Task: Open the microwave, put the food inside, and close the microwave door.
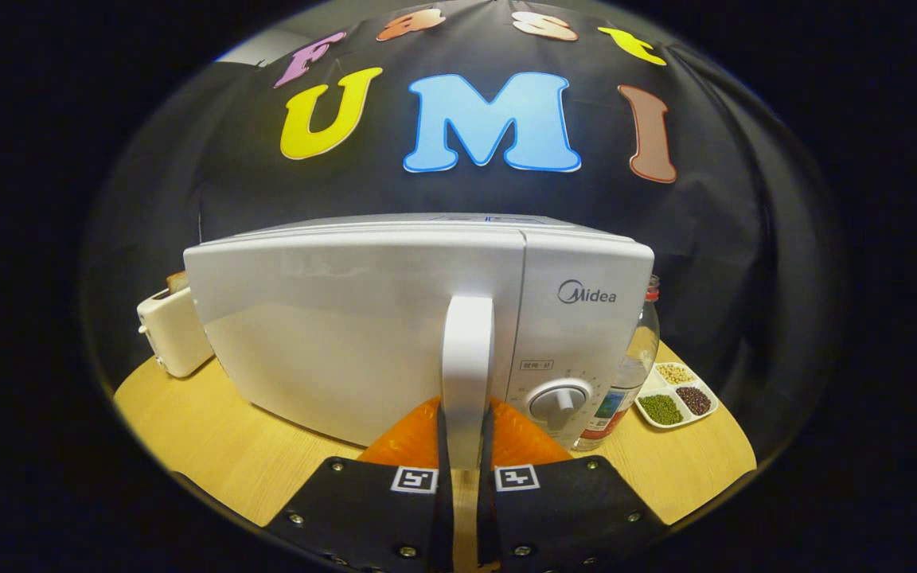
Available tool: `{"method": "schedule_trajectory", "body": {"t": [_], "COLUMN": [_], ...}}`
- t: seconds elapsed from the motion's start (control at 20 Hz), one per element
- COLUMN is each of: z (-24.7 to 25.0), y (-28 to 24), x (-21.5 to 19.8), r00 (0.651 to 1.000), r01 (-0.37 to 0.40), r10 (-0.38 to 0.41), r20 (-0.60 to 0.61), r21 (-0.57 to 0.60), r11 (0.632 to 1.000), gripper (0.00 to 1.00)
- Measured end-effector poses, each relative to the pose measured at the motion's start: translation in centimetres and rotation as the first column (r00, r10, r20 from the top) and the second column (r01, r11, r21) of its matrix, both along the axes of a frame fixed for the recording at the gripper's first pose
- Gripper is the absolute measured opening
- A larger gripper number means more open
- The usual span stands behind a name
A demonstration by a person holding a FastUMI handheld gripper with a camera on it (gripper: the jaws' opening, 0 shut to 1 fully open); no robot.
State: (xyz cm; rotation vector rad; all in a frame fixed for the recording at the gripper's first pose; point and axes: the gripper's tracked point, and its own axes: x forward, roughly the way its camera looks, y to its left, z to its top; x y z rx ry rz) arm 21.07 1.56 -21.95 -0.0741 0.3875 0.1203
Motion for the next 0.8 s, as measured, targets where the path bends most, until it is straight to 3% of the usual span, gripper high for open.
{"method": "schedule_trajectory", "body": {"t": [0.8], "z": [0.7], "y": [-0.8], "x": [-2.6], "r00": [0.999], "r01": [0.006], "r10": [-0.002], "r20": [0.048], "r21": [-0.073], "r11": [0.997], "gripper": [0.12]}}
